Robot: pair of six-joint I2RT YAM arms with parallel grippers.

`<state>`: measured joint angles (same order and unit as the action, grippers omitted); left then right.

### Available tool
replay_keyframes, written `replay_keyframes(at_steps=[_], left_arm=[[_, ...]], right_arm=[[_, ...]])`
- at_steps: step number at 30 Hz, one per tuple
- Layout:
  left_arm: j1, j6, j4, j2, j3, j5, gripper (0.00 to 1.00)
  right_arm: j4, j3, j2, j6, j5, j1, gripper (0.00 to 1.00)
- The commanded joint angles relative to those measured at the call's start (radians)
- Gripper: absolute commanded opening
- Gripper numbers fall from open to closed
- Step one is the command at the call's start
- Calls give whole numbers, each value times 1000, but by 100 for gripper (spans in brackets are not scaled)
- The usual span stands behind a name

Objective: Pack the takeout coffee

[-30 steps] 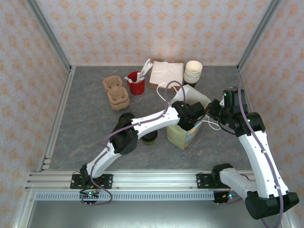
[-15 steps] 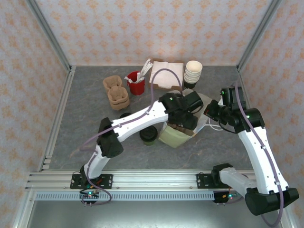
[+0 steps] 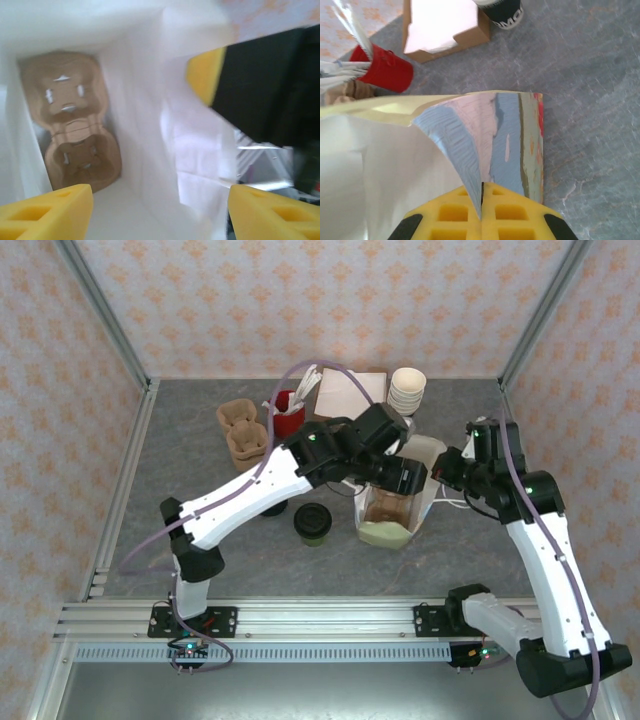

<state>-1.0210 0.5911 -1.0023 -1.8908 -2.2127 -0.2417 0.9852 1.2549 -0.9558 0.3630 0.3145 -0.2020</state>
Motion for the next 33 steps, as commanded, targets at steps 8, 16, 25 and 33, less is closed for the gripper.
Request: replay_keyframes(at_steps=[8, 16, 25, 33], left_arm=[[12, -95, 58, 177, -62, 175, 74], [60, 14, 14, 394, 234, 534, 76], [77, 231, -59, 551, 682, 521, 82], [29, 237, -31, 455, 818, 406, 98]], right_arm=[[-122, -7, 94, -86, 41, -2, 0], [-95, -11, 72, -19, 27, -2, 0], [-94, -57, 75, 26, 71, -2, 0], [-66, -46, 46, 29, 54, -2, 0]])
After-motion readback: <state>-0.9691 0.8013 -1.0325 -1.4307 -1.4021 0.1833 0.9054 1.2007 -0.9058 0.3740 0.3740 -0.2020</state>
